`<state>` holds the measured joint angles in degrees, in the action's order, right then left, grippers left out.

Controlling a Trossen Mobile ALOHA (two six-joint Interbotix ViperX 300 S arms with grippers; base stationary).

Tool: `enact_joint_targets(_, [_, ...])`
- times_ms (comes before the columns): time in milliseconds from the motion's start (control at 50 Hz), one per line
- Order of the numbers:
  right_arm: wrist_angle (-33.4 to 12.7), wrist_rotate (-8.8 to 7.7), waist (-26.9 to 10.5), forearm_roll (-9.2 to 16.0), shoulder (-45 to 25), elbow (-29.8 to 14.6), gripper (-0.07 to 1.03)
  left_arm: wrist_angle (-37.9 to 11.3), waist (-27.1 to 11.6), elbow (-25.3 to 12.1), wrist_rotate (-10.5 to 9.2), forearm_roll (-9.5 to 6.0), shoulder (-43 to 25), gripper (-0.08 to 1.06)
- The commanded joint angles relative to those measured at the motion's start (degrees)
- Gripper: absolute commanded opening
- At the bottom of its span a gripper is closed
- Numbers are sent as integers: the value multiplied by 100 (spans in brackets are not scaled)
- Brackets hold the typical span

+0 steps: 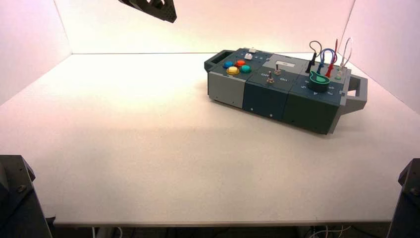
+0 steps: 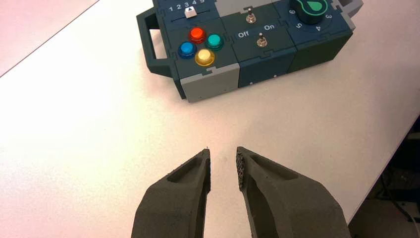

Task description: Move the bottom slider to position 2.

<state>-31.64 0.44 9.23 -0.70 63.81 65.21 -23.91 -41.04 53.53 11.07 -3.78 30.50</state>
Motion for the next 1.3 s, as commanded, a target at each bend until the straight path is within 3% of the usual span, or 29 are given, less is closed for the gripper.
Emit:
enact_joint_targets(20, [70,18,-9,18,-35,-70,47,53,18,-97,0,0,18,31])
enact_joint_targets(1040, [79,18,-149,53,-114,-70,47,-9,26,-105,0,9,-114,31])
enact_joint_targets(1300, [53,18,-343,88,-123,-97,47,-545,62,-659,-18,9,-343,31])
